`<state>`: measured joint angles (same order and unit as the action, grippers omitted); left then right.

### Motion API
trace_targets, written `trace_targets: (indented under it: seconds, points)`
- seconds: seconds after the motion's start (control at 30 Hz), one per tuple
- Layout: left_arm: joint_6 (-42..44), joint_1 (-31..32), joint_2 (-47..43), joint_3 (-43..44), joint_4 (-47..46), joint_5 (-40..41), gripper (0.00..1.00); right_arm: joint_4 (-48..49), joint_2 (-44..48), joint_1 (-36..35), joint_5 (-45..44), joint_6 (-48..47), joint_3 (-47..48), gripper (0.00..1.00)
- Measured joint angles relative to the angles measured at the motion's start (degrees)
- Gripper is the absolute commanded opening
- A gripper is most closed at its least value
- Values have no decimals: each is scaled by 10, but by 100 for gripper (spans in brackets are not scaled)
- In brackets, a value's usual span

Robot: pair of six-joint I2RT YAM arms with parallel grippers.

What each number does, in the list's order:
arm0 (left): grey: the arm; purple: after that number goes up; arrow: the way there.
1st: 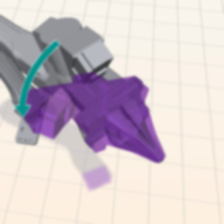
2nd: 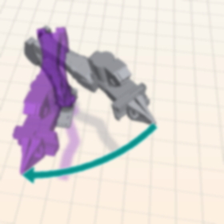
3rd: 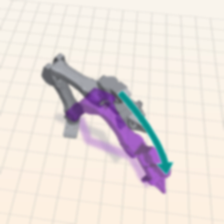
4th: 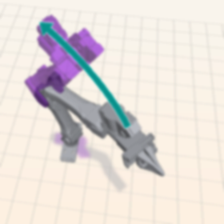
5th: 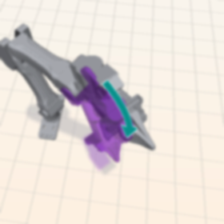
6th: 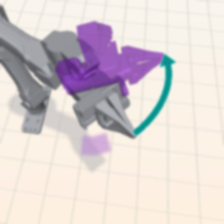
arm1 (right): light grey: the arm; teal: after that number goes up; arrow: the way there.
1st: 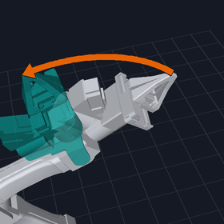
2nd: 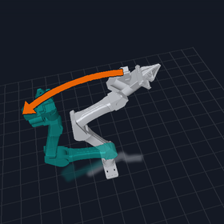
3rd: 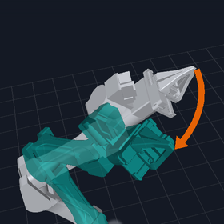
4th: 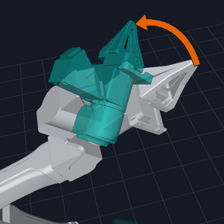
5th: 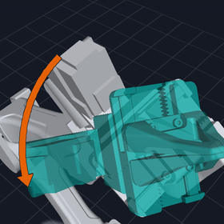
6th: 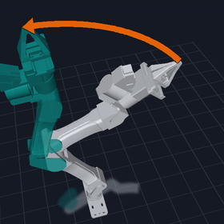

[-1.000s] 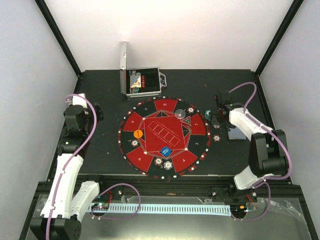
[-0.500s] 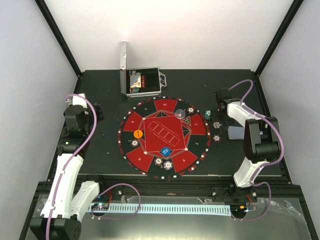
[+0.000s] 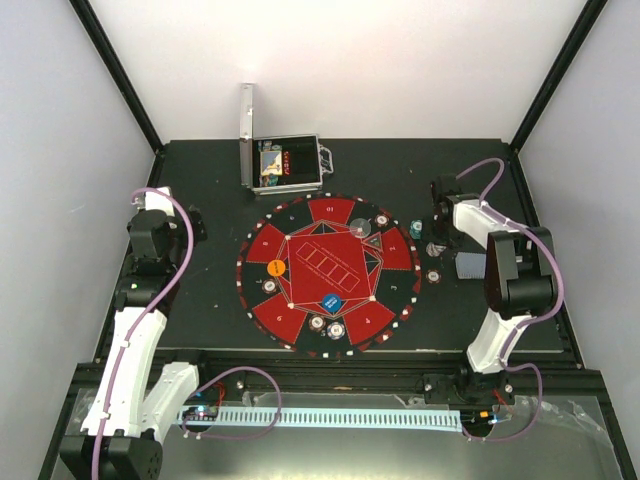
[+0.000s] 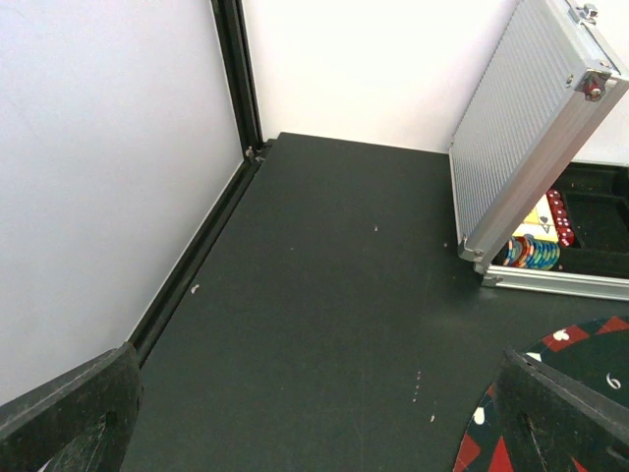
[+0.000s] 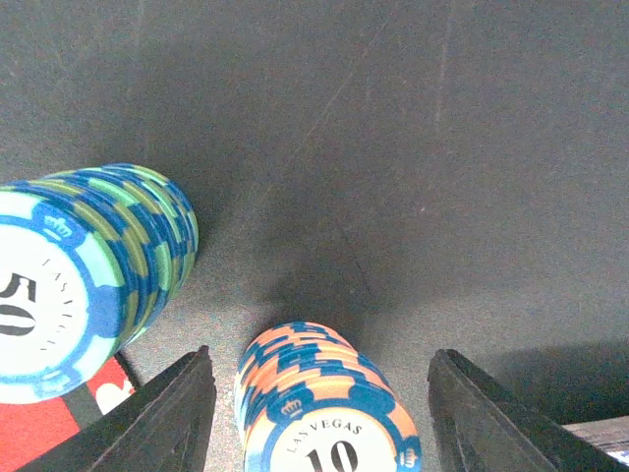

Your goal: Distribute texas hold em gaming equipment

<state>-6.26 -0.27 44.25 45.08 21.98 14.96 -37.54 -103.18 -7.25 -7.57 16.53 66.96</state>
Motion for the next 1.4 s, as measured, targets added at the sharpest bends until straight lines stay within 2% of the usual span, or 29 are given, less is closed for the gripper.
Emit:
trace_targets:
  seconds: [0.6, 1.2, 1.33, 1.4]
  points:
    - [0, 0, 0, 0, 0, 0, 99, -4, -15, 0, 13, -2, 0, 41]
    - [0, 0, 0, 0, 0, 0, 99, -51, 42, -4, 15, -8, 2, 40]
    - [0, 0, 0, 0, 0, 0, 99, -68, 61, -36, 15, -10, 3, 40]
    - [0, 0, 0, 0, 0, 0, 99, -78, 73, -77, 15, -7, 7, 40]
